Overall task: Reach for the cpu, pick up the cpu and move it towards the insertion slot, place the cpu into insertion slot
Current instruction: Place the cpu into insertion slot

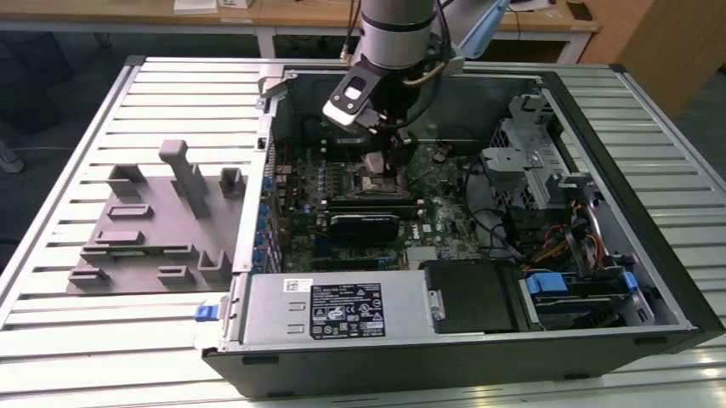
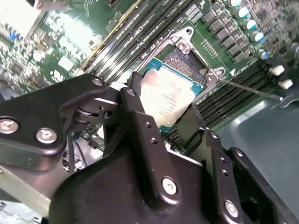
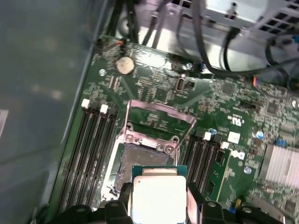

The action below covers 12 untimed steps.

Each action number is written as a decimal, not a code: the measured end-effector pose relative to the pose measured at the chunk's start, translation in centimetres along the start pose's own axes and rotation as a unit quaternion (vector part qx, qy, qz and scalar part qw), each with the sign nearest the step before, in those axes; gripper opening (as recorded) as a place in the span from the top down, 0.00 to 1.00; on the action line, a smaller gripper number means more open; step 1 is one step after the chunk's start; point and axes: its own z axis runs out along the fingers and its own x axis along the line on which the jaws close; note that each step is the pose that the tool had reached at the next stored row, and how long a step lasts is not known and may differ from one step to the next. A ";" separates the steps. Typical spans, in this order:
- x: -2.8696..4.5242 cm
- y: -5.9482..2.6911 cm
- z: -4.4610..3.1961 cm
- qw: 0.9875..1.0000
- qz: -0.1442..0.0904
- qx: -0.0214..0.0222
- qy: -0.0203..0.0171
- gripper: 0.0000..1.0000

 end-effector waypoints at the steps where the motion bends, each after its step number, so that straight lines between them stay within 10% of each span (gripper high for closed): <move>1: 0.00 0.00 0.02 1.000 0.009 0.000 0.000 0.46; 12: 0.01 -0.01 0.58 0.998 0.066 -0.006 -0.003 0.46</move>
